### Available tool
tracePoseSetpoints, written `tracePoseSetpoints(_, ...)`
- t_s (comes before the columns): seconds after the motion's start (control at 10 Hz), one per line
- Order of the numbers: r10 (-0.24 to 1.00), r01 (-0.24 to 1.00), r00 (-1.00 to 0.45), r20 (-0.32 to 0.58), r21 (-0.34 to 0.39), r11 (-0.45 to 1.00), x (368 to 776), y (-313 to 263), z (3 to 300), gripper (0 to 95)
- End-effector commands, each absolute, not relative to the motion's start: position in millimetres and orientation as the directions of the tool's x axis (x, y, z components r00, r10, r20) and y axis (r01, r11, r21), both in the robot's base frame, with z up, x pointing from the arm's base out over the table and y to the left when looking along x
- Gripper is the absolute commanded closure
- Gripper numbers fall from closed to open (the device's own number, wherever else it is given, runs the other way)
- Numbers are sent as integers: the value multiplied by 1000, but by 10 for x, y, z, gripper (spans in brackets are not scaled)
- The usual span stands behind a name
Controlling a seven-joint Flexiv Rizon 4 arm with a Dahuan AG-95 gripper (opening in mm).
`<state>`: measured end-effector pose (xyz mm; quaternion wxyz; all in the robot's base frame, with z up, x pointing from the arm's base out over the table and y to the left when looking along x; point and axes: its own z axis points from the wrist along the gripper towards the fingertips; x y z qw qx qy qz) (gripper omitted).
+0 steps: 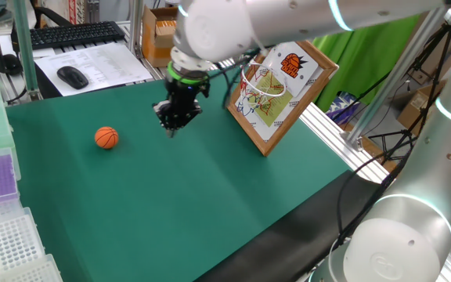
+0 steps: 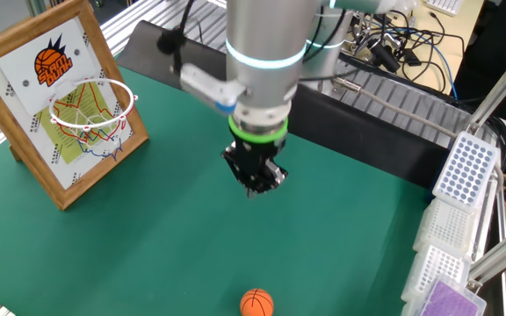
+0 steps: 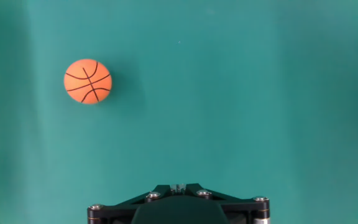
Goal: Grab a basketball, release it and shoot it into the basket
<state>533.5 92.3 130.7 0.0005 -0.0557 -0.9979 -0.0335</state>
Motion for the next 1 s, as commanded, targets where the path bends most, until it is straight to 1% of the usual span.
tracePoseSetpoints(0.1, 100, 102, -994, 31, 43, 994, 5300, 943, 1298, 950)
tracePoseSetpoints(1.0, 85, 87, -994, 72, 26, 996, 5280, 994, 1308, 950)
